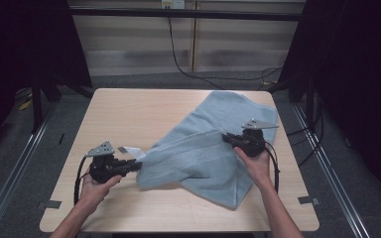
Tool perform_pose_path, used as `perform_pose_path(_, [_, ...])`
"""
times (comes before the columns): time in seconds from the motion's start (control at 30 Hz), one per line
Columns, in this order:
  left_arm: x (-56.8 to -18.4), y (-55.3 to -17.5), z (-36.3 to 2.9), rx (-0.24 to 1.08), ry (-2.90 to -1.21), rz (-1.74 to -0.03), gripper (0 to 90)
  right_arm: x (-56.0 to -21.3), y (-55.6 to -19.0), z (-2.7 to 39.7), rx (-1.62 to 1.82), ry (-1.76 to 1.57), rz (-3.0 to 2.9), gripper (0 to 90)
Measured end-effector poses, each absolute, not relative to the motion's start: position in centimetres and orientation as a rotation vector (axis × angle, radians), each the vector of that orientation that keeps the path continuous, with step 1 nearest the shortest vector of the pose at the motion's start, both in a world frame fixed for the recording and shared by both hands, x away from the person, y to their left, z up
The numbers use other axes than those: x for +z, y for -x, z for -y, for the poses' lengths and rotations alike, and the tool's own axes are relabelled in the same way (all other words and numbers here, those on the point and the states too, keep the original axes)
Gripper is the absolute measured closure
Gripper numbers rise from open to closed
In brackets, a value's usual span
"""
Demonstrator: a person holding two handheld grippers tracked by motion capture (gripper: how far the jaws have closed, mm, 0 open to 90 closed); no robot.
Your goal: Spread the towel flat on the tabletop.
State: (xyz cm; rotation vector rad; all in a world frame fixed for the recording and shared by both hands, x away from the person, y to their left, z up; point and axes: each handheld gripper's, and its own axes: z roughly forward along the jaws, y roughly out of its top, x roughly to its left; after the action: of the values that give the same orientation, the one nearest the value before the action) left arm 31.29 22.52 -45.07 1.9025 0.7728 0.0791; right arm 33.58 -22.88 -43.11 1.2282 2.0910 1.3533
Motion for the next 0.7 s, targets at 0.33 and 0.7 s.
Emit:
perform_pose_path(0.33, [-36.9, -30.6, -22.3, 0.217, -1.822, -0.641, 80.9, -34.6, -29.5, 25.0, 1.427, -1.085, -1.992, 86.5])
perform_pose_path(0.7, [-38.5, -27.7, -23.0, 0.169, -1.843, -0.598, 80.8, -34.1, -24.3, 26.0, 1.538, -1.016, -2.000, 86.6])
